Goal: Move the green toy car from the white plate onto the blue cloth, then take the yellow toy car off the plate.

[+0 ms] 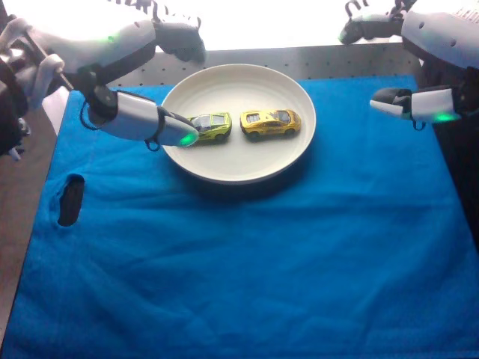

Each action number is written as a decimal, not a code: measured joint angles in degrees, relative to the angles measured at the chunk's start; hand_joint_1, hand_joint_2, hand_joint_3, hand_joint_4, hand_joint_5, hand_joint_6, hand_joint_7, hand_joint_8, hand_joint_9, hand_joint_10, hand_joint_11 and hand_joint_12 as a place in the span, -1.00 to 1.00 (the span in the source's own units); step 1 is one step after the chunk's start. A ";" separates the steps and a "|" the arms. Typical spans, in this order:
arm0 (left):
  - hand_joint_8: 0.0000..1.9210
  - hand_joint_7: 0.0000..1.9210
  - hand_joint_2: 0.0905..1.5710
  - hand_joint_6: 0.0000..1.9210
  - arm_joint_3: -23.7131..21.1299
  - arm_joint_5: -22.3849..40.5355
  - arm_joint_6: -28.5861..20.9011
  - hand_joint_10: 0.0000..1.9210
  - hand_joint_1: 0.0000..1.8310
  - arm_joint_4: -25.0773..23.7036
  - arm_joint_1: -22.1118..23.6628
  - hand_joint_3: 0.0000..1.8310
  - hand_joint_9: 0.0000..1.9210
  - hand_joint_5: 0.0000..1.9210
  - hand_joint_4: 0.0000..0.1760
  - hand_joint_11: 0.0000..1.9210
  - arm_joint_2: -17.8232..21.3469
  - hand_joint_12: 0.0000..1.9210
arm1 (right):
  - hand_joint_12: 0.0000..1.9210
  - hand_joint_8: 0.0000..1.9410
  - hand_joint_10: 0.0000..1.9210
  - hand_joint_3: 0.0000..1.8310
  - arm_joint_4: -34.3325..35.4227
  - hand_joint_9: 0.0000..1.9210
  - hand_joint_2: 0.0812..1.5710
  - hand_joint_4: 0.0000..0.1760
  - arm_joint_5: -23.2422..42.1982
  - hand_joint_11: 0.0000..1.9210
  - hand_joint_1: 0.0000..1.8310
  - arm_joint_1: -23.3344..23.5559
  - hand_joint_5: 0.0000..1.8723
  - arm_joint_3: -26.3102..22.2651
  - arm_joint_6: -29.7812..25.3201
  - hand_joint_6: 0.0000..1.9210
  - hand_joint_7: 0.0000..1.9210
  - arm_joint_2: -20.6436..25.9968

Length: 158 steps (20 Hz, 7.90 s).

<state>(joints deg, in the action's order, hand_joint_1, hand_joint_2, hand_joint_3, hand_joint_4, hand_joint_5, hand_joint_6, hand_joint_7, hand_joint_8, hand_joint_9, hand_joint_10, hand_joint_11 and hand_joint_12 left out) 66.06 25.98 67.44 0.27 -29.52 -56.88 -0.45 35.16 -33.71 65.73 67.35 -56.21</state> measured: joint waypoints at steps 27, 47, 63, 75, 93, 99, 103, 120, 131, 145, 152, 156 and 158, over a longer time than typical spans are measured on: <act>-0.99 -0.21 0.14 -0.99 13.57 -16.22 4.59 -0.52 0.09 -1.40 7.63 -1.00 -0.42 -0.27 -1.00 -0.89 -13.73 0.52 | 0.83 -0.20 0.30 -1.00 -1.07 -0.58 0.29 -1.00 0.11 -0.82 0.20 -0.04 -0.42 -1.33 -0.02 -0.55 -0.46 -0.42; -0.99 -0.20 0.17 -0.99 17.94 -19.65 4.63 -0.81 0.07 2.45 4.87 -1.00 -0.25 -0.28 -1.00 -0.74 -17.00 0.43 | 0.73 -0.45 0.10 -1.00 -1.14 -0.45 0.32 -1.00 0.13 -0.72 0.09 -0.04 -0.41 -1.36 -0.02 -0.60 -0.33 -0.44; -0.99 -0.11 0.30 -0.99 19.63 -20.28 8.04 -0.49 0.05 6.29 4.15 -0.99 -0.28 -0.23 -1.00 -0.65 -18.38 0.44 | 0.78 -0.27 0.19 -1.00 -1.27 -0.48 0.28 -1.00 0.13 -0.78 0.19 -0.07 -0.43 -1.36 -0.02 -0.45 -0.36 -0.42; -0.24 -0.17 0.46 -0.02 20.37 -20.17 8.04 0.16 0.19 6.97 3.91 -1.00 -0.29 -0.11 -1.00 -0.50 -19.15 0.70 | 0.79 -0.19 0.28 -1.00 -1.22 -0.51 0.27 -1.00 0.13 -0.72 0.18 -0.04 -0.41 -1.38 -0.04 -0.44 -0.39 -0.42; 0.40 -0.10 0.53 0.35 20.35 -18.80 8.02 0.40 0.29 8.41 3.48 -1.00 -0.18 -0.26 -1.00 -0.34 -19.26 0.80 | 0.81 -0.26 0.29 -1.00 -1.25 -0.54 0.27 -1.00 0.13 -0.69 0.22 -0.07 -0.34 -1.49 -0.02 -0.59 -0.38 -0.44; 0.33 -0.11 0.50 0.27 18.18 -17.16 7.96 0.51 0.45 8.85 3.45 -1.00 -0.25 -0.24 -1.00 -0.60 -17.55 0.78 | 0.79 -0.19 0.30 -1.00 -1.22 -0.55 0.27 -1.00 0.13 -0.68 0.26 -0.07 -0.36 -1.49 -0.04 -0.54 -0.39 -0.42; 0.38 -0.08 0.49 0.22 13.44 -14.40 8.07 0.40 0.31 8.61 3.45 -1.00 -0.17 -0.18 -1.00 -0.40 -13.86 0.88 | 0.79 -0.16 0.26 -1.00 -1.22 -0.58 0.27 -1.00 0.13 -0.81 0.22 -0.07 -0.41 -1.53 -0.02 -0.49 -0.43 -0.42; -0.94 -0.24 0.21 -0.95 12.74 -12.81 8.07 -0.42 0.19 7.10 3.58 -1.00 -0.30 -0.25 -1.00 -0.53 -12.92 0.45 | 0.81 -0.26 0.24 -1.00 -1.22 -0.55 0.28 -1.00 0.15 -0.79 0.14 -0.15 -0.36 -1.55 -0.04 -0.59 -0.39 -0.42; -0.99 -0.18 0.23 -0.99 17.16 -16.63 8.04 -0.07 0.17 8.20 3.54 -1.00 -0.57 -0.18 -1.00 -0.85 -17.18 0.69 | 0.79 -0.36 0.22 -1.00 -1.22 -0.53 0.28 -1.00 0.15 -0.72 0.14 -0.15 -0.35 -1.55 -0.02 -0.62 -0.35 -0.42; 0.31 -0.23 0.53 0.38 20.35 -17.59 7.87 0.52 0.42 9.81 2.45 -1.00 -0.32 -0.21 -1.00 -0.63 -19.39 0.69 | 0.75 -0.42 0.18 -1.00 -1.27 -0.52 0.30 -1.00 0.15 -0.72 0.13 -0.15 -0.34 -1.55 -0.04 -0.67 -0.35 -0.44; 0.44 -0.17 0.54 0.40 20.65 -17.18 7.76 0.58 0.46 10.43 2.08 -1.00 -0.27 -0.30 -1.00 -0.53 -19.43 0.85 | 0.76 -0.42 0.16 -1.00 -1.25 -0.51 0.30 -1.00 0.13 -0.73 0.16 -0.17 -0.31 -1.68 -0.04 -0.66 -0.33 -0.44; 0.45 -0.19 0.53 0.31 20.35 -16.85 7.82 0.61 0.46 10.78 2.08 -1.00 -0.25 -0.25 -1.00 -0.42 -19.30 0.86 | 0.78 -0.33 0.22 -1.00 -1.25 -0.53 0.29 -1.00 0.13 -0.73 0.17 -0.17 -0.31 -1.73 -0.04 -0.64 -0.34 -0.44; 0.45 -0.20 0.52 0.24 18.95 -16.70 8.02 0.61 0.47 10.75 2.08 -1.00 -0.22 -0.23 -1.00 -0.33 -18.34 0.85 | 0.81 -0.28 0.25 -1.00 -1.22 -0.54 0.28 -1.00 0.15 -0.75 0.18 -0.17 -0.31 -1.79 -0.02 -0.61 -0.36 -0.44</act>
<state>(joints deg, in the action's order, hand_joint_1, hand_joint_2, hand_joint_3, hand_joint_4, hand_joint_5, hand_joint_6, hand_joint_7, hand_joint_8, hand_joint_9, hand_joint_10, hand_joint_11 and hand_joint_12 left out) 85.01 9.28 75.46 11.03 -27.44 -75.22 -1.67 35.31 -33.89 63.94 67.33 -56.64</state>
